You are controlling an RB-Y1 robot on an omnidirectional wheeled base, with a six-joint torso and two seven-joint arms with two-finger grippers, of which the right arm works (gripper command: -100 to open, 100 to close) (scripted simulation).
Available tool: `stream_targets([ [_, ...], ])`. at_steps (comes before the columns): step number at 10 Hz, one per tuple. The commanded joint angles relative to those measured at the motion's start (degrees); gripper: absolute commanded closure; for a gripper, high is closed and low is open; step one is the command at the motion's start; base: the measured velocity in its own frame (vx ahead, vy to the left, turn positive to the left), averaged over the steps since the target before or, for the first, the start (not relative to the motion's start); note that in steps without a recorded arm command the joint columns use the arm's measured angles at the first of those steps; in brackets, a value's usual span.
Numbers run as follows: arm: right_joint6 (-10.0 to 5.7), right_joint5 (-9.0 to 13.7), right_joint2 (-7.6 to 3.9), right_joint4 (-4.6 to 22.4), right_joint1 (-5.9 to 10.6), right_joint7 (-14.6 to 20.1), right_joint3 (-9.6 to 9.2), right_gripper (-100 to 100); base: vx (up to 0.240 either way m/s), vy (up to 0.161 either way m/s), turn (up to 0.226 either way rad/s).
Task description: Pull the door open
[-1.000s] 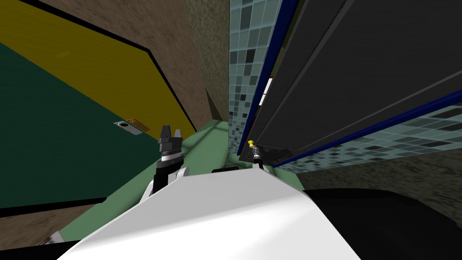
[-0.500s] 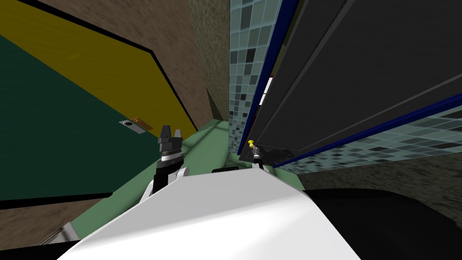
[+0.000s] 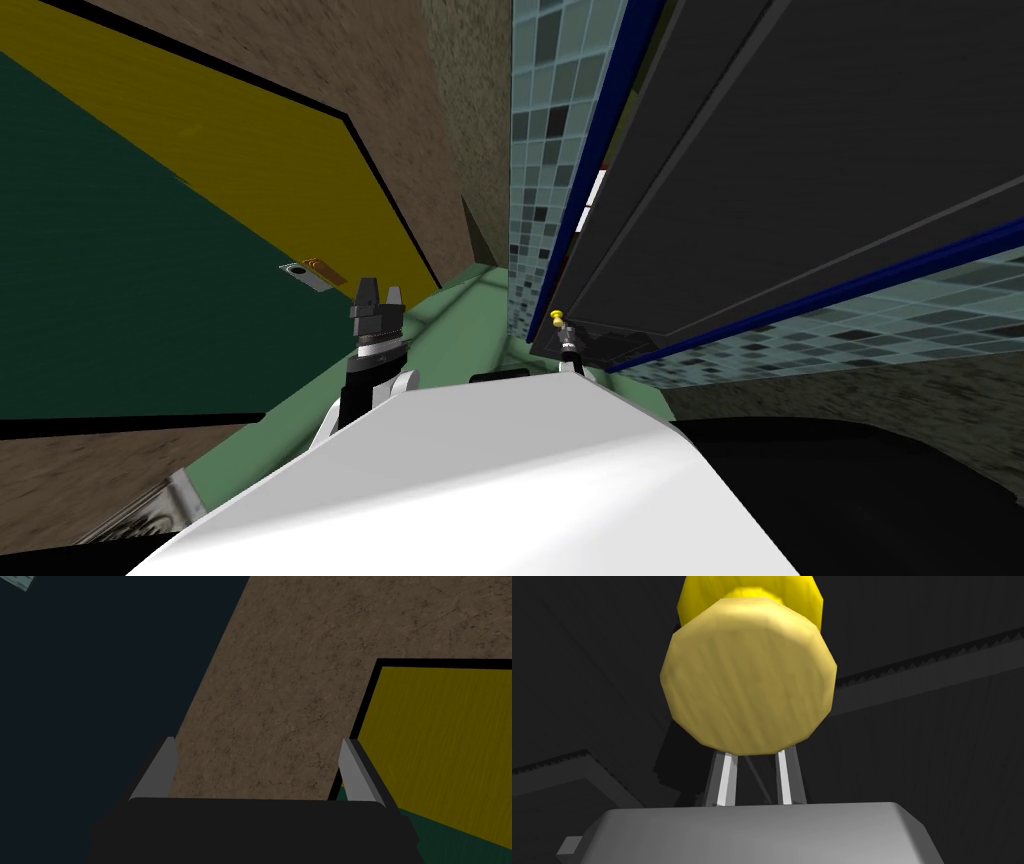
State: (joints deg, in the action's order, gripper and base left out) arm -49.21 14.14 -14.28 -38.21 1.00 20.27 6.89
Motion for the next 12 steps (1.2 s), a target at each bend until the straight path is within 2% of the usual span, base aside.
stream_targets([
  [1,-0.46,0.8,0.52,-0.6,0.93,2.9,-1.38,100,-0.029,-0.012,0.033],
  [2,-0.46,0.8,0.52,-0.6,0.93,3.1,-1.38,100,-0.027,-0.003,0.038],
  [3,-0.43,1.7,0.36,-0.5,0.98,5.3,-1.92,100,-0.025,-0.003,0.038],
  [4,-0.43,1.7,0.36,-0.5,0.98,5.5,-1.92,100,-0.023,-0.007,0.037],
  [5,-0.41,2.7,0.20,-0.5,1.02,7.8,-2.46,100,-0.033,-0.007,0.054],
  [9,-0.41,2.7,0.20,0.4,1.02,7.8,-2.46,100,-0.008,-0.005,0.011],
  [12,-0.41,2.7,0.20,-0.5,1.02,7.8,-2.46,100,0.001,0.006,-0.008],
])
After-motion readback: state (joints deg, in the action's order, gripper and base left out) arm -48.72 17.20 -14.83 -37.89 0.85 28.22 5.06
